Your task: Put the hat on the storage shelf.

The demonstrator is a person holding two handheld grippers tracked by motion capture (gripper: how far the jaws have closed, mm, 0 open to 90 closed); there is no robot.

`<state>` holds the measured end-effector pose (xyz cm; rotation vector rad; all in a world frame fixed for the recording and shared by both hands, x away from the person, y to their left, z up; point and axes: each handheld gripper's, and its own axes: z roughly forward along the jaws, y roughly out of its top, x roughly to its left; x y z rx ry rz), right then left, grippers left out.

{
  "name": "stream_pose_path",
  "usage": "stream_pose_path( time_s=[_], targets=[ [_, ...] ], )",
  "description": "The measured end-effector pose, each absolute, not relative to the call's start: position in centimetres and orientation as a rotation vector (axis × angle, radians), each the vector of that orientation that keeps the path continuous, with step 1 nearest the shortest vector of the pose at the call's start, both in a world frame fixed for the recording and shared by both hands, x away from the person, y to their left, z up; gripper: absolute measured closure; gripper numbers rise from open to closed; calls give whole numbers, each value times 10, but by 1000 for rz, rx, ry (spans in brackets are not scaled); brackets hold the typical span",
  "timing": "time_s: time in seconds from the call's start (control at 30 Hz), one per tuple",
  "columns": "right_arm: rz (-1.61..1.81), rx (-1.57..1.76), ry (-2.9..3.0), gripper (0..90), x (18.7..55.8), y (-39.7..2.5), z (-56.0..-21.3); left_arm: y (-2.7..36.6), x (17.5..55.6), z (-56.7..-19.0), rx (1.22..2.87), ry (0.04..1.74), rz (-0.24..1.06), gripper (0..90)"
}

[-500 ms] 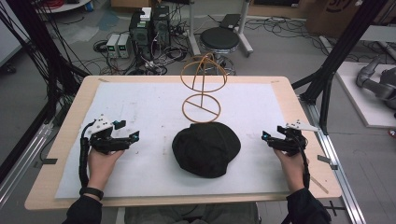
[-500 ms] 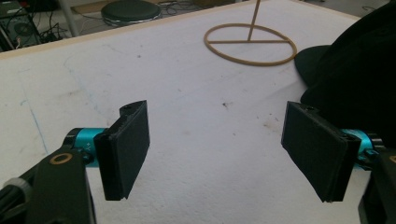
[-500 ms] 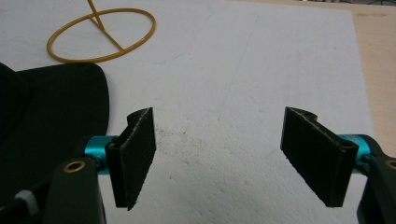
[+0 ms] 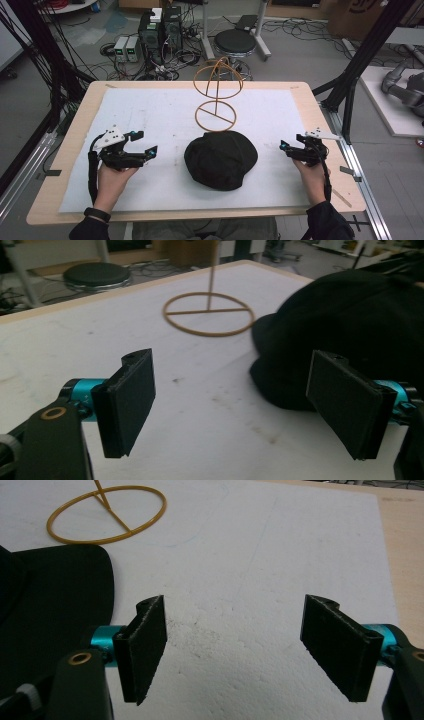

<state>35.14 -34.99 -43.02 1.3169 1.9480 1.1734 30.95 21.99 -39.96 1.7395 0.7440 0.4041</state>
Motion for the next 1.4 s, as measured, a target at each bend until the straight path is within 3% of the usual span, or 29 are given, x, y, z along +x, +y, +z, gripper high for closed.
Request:
stream_pose_path(
  time_s=[0.23, 0.43, 1.03, 1.13, 1.2, 1.23, 1.33, 1.4],
  targets=[
    [1166, 1315, 1953, 262, 351, -349, -430, 196, 295, -400, 1763, 645, 302, 235],
    [1151, 1306, 1967, 265, 352, -345, -431, 172, 297, -408, 1798, 578, 125, 261],
    [1113, 1285, 1988, 270, 355, -340, -432, 141, 340, -414, 1867, 554, -1, 344],
    [1111, 1284, 1988, 270, 354, -340, -432, 137, 343, -415, 1881, 518, -25, 467],
    [1112, 1284, 1987, 270, 354, -340, -432, 137, 344, -416, 1882, 520, -32, 496],
    [1108, 1283, 1986, 270, 354, -340, -431, 138, 345, -417, 1884, 511, -45, 615],
    [1110, 1287, 1985, 271, 354, -340, -432, 140, 343, -415, 1895, 480, -20, 831],
    [1106, 1285, 1983, 271, 355, -340, -432, 140, 342, -414, 1896, 467, 3, 882]
  ],
)
